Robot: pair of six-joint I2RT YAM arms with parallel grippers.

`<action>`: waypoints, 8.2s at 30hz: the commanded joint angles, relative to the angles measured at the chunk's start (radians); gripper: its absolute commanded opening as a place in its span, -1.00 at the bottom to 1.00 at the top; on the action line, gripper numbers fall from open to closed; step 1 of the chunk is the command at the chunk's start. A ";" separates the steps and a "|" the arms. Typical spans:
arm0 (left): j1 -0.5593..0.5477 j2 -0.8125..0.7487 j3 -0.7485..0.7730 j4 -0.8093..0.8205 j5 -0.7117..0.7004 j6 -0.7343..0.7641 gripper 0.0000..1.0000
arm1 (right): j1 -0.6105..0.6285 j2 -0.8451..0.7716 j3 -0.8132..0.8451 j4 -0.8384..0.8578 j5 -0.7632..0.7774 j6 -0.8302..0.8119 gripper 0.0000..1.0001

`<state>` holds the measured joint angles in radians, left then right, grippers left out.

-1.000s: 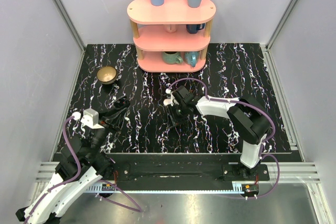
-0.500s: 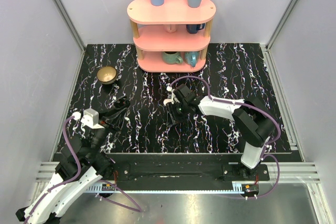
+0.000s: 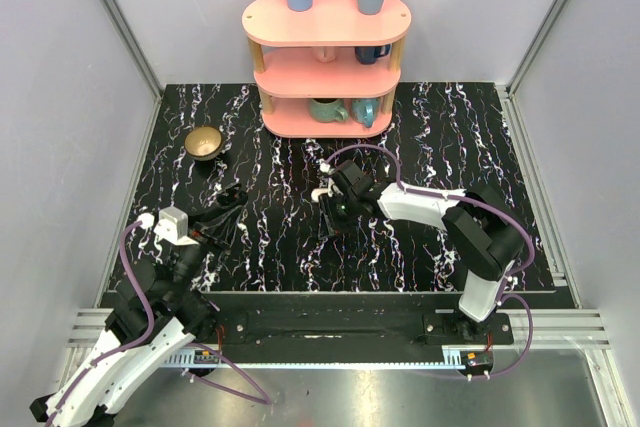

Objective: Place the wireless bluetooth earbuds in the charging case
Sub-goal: Place the left earbud at the center of the board, then pick up the left earbud from the center of the board.

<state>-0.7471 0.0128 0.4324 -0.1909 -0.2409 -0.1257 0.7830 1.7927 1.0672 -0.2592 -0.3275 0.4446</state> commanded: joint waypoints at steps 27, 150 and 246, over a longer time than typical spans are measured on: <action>-0.001 -0.135 0.028 0.033 -0.037 -0.008 -1.00 | 0.036 0.082 0.082 0.080 0.053 0.079 -0.35; -0.001 -0.139 0.032 0.002 -0.081 -0.034 -1.00 | 0.110 -0.030 0.063 -0.081 0.372 0.249 -0.27; -0.001 -0.139 0.032 -0.002 -0.089 -0.040 -1.00 | 0.124 -0.001 0.119 -0.180 0.400 0.118 -0.42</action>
<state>-0.7471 0.0128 0.4324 -0.2176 -0.3115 -0.1581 0.8970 1.8137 1.1732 -0.4397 0.0444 0.5575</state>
